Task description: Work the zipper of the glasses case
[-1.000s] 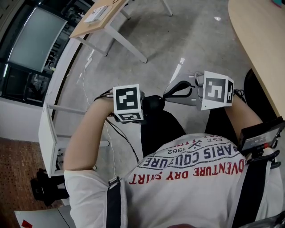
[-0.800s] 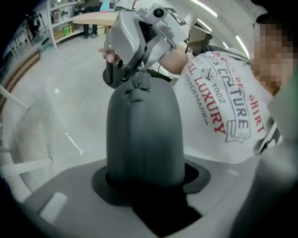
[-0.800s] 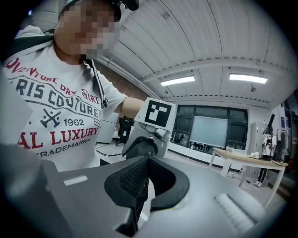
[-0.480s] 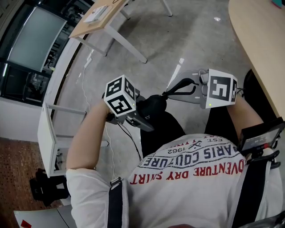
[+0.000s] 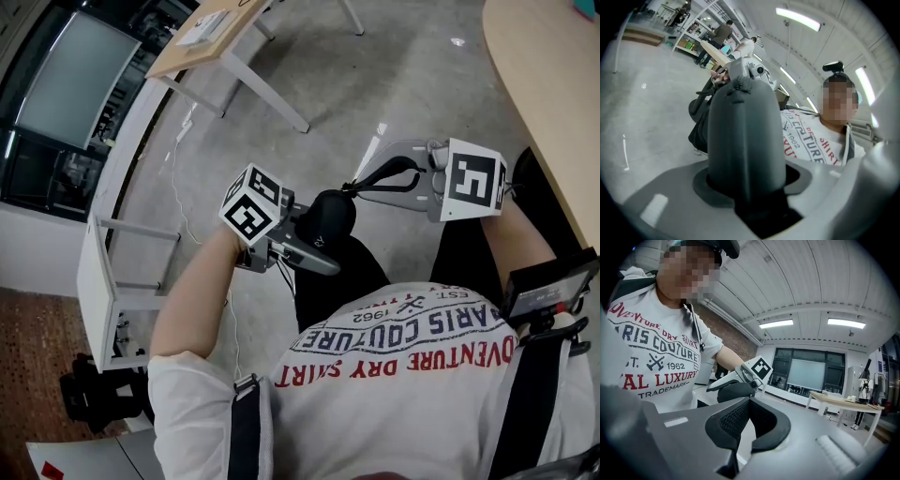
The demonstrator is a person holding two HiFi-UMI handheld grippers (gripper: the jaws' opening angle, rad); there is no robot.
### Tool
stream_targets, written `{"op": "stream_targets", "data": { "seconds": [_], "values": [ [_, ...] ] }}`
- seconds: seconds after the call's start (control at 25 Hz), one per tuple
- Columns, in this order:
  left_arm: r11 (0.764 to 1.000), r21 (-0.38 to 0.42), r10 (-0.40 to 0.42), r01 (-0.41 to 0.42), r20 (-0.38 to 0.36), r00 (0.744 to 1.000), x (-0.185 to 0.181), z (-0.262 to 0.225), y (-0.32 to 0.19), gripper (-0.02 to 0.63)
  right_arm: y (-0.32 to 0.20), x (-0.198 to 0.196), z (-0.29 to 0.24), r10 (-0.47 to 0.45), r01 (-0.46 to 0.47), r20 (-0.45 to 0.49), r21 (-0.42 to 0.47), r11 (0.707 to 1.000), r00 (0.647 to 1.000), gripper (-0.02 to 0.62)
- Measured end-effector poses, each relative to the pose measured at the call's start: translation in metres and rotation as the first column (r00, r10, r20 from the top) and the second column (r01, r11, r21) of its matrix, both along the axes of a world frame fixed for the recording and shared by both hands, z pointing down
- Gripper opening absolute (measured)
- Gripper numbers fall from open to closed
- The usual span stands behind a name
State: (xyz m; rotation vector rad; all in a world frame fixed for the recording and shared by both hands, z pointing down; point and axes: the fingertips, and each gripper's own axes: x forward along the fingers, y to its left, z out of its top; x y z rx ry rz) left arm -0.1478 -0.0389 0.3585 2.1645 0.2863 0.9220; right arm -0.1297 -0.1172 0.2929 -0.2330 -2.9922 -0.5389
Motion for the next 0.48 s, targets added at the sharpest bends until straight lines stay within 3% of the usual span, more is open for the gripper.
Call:
{"op": "stream_targets", "data": {
  "seconds": [0.2, 0.48],
  "values": [
    [0.995, -0.077, -0.074, 0.066, -0.113, 0.991, 0.008, -0.010, 0.001, 0.247, -0.001, 0.001, -0.002, 0.001, -0.001, -0.006, 0.012, 1.000, 1.000, -0.003],
    [0.976, -0.119, -0.205, 0.183, -0.211, 0.956, 0.006, -0.013, -0.014, 0.247, -0.002, 0.001, 0.005, 0.017, -0.015, -0.040, 0.040, 0.999, 0.999, -0.003]
  ]
}}
